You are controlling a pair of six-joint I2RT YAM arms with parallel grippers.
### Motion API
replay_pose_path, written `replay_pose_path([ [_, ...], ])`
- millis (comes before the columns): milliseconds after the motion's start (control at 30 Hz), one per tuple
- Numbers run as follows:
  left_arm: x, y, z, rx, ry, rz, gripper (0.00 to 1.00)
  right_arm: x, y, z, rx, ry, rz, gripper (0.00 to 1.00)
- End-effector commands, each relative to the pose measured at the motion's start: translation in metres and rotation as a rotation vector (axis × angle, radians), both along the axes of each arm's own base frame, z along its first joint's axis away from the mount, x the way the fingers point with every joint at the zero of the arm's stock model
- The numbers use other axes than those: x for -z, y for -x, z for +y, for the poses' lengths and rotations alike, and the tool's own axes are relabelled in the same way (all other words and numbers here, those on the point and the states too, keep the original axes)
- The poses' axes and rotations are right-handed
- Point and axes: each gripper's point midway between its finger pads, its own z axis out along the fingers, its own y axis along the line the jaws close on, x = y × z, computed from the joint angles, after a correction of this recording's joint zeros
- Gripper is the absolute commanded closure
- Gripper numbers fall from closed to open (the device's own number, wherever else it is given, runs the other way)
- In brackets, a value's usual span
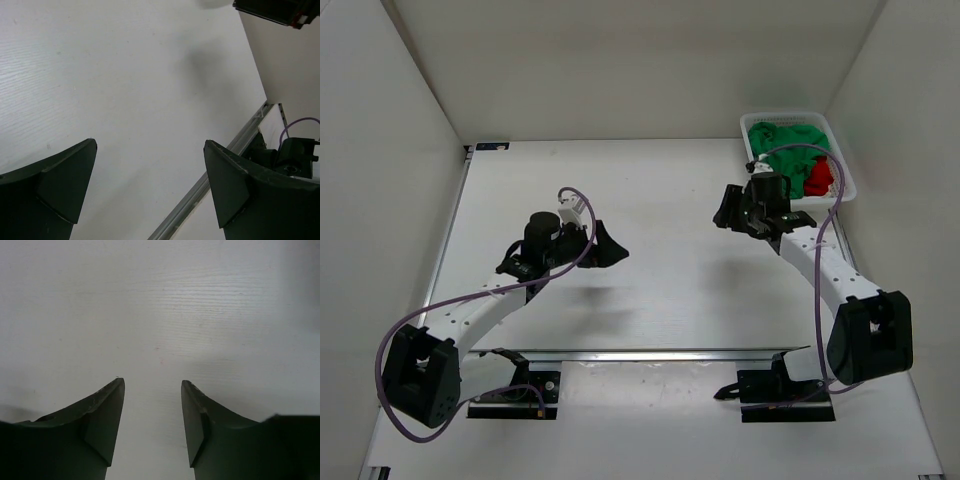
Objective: Fold and stack the t-shirts
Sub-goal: Grab crumpled tshirt from bin with the right arm
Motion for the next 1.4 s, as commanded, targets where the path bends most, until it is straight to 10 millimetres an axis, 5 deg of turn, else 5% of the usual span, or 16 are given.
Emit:
replay_pose_path([
  [0, -0.022, 0.002, -0.009, 0.075, 0.067, -0.081, 0.01, -0.026, -0.005, -0.017, 0.047, 0.006, -0.07, 0.53],
  [133, -0.019, 0.002, -0.017, 0.08, 0.06, -0.097, 0.01, -0.044, -0.011, -0.036, 0.088, -0.004, -0.097, 0.98],
  [167, -0.025, 0.005, -0.023, 0.094, 0.087, -0.104, 0.02, -0.052, -0.017, -0.043, 0.111, 0.003, -0.119, 1.0],
  [300, -0.015, 0.013, -0.03, 0.131, 0.132, -0.085, 0.01, -0.061, -0.038, -0.087, 0.228, 0.08, -0.107, 1.0],
  [333, -0.016, 0.012, -0.031, 0.128, 0.139, -0.089, 0.27, -0.061, -0.041, -0.095, 0.245, 0.091, -0.099, 1.0],
  [400, -0.007, 0.015, -0.03, 0.121, 0.147, -0.089, 0.63, -0.061, -0.053, -0.134, 0.351, 0.166, -0.092, 0.92],
  [433, -0.005, 0.018, -0.03, 0.127, 0.148, -0.092, 0.7, -0.062, -0.055, -0.144, 0.375, 0.182, -0.094, 0.86],
  [567, 0.001, 0.022, -0.029, 0.119, 0.159, -0.118, 0.62, -0.046, -0.072, -0.176, 0.403, 0.165, -0.033, 0.69],
  [600, 0.015, 0.023, -0.025, 0.11, 0.142, -0.093, 0.57, -0.036, -0.086, -0.198, 0.426, 0.205, -0.012, 0.59],
  [833, 0.021, 0.027, -0.028, 0.127, 0.139, -0.071, 0.56, -0.019, -0.122, -0.19, 0.359, 0.167, 0.007, 0.6],
  [1067, 0.025, 0.025, -0.024, 0.105, 0.124, -0.064, 0.56, -0.005, -0.137, -0.195, 0.37, 0.179, 0.024, 0.62],
  [1133, 0.022, 0.025, -0.024, 0.102, 0.125, -0.07, 0.56, 0.0, -0.141, -0.192, 0.351, 0.171, 0.027, 0.69],
  [1267, 0.021, 0.025, -0.022, 0.094, 0.125, -0.069, 0.57, -0.012, -0.147, -0.196, 0.361, 0.163, -0.005, 1.0],
  [1367, 0.018, 0.023, -0.022, 0.086, 0.12, -0.073, 0.57, -0.053, -0.145, -0.19, 0.359, 0.15, -0.108, 1.0],
])
